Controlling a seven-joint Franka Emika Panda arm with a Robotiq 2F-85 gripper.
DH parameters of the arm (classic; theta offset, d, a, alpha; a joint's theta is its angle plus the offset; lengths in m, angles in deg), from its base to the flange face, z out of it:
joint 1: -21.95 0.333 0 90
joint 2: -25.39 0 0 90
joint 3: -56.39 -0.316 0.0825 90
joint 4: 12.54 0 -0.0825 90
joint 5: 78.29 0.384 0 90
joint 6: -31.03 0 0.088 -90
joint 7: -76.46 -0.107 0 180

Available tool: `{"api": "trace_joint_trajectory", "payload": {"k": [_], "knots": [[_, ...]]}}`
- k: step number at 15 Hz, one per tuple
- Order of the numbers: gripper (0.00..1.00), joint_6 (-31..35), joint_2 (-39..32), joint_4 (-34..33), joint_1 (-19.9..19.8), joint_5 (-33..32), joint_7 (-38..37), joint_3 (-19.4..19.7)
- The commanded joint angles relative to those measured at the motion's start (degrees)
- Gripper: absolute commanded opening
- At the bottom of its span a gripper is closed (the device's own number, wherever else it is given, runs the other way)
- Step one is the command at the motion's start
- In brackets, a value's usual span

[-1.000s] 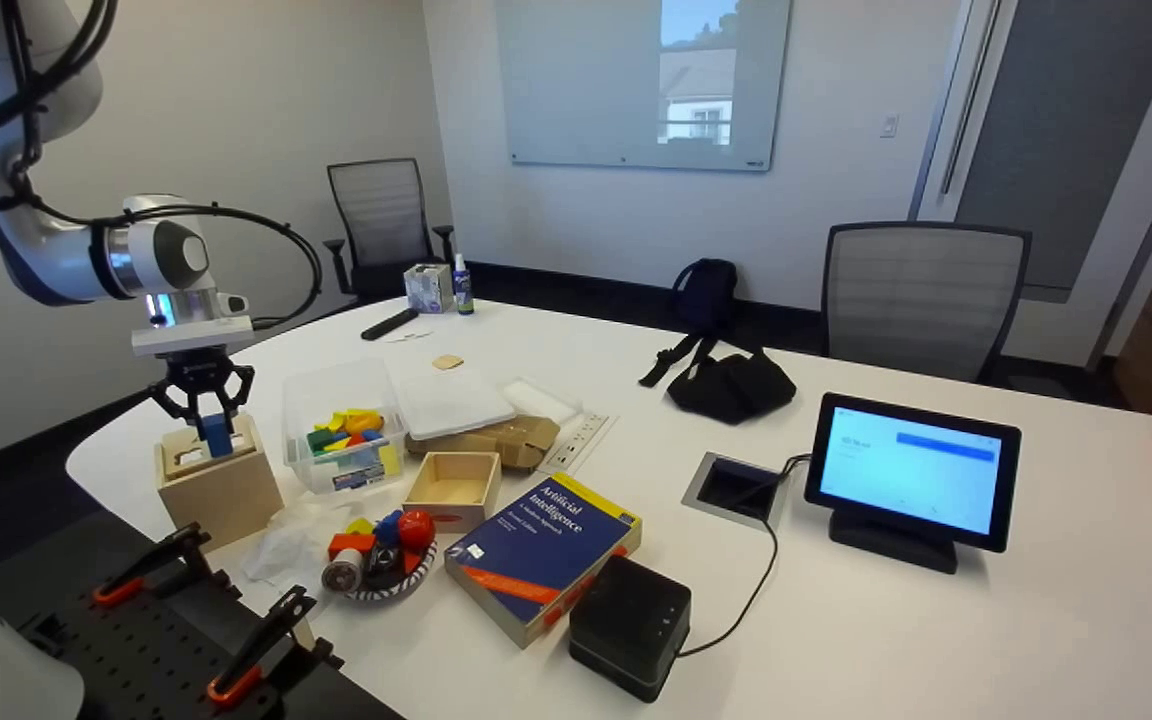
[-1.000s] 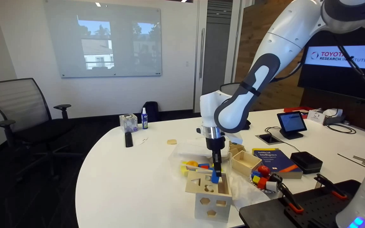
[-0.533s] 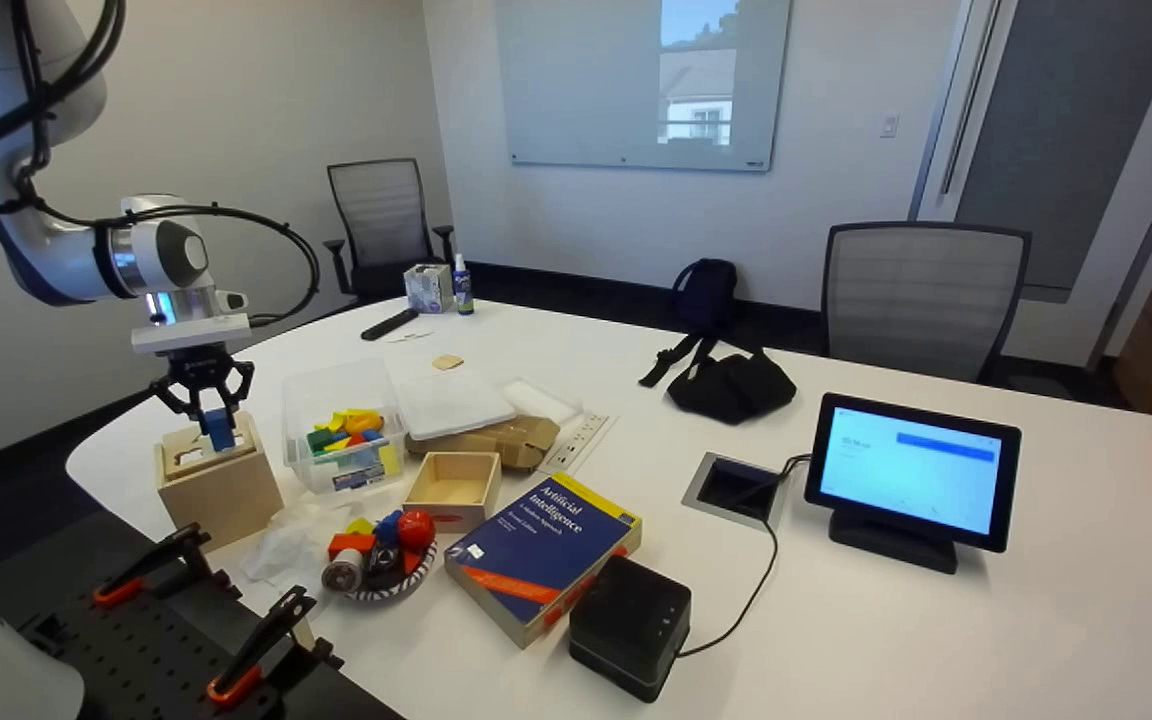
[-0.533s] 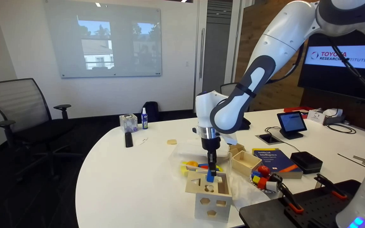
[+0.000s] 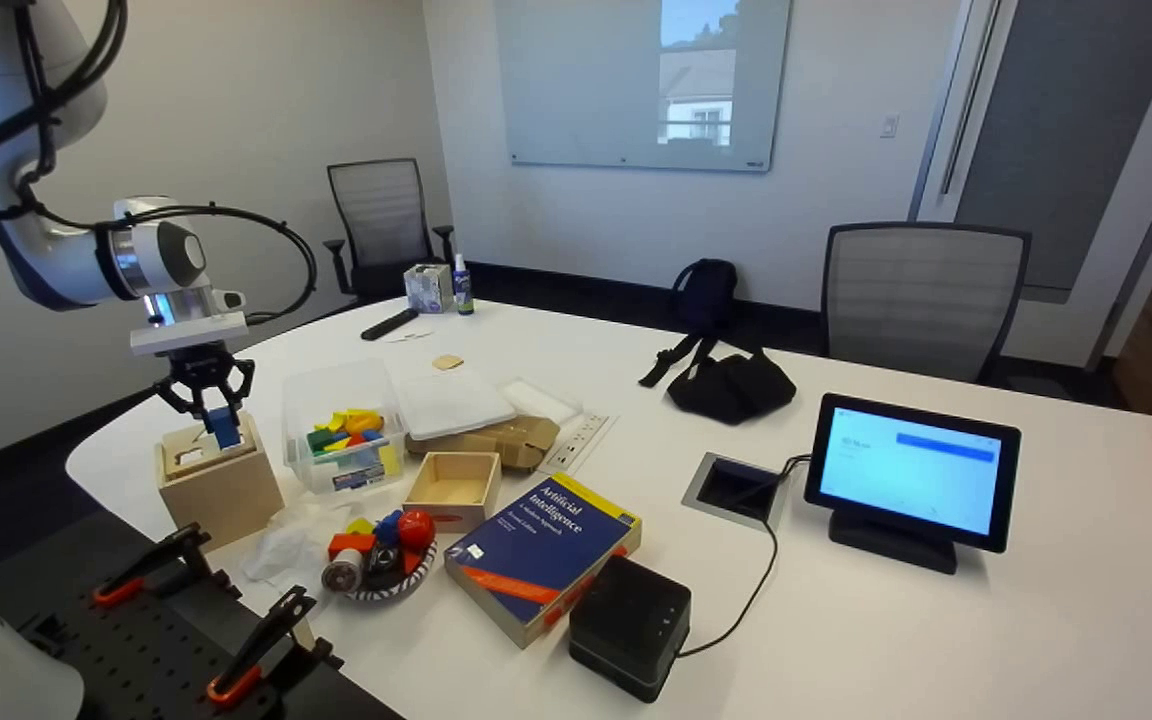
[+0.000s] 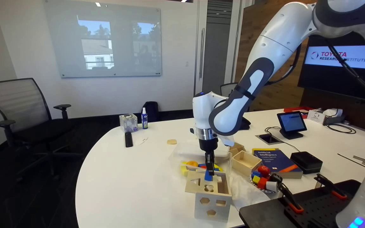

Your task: Put the blue block inside the box

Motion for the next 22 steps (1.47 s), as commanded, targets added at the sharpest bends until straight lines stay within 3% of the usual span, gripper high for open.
{"api": "trace_joint_trajectory", "payload": {"k": [1,15,16,17,18,22], "knots": [[0.09,-0.8,-1.0,-1.2,2.0,-2.3,-3.2,1.2],[0.09,-3.0,-3.1,-0.9,3.2,-3.5,-3.4,1.7],[0.18,-3.0,-3.3,-0.9,3.2,-3.5,-3.4,1.7],[0.59,-2.9,-3.5,-0.9,3.2,-3.5,-3.4,1.8],[0.6,-2.9,-3.5,-0.9,3.2,-3.4,-3.3,1.8],[0.88,-3.0,-3.3,-1.0,3.0,-3.1,-3.2,1.9]]}}
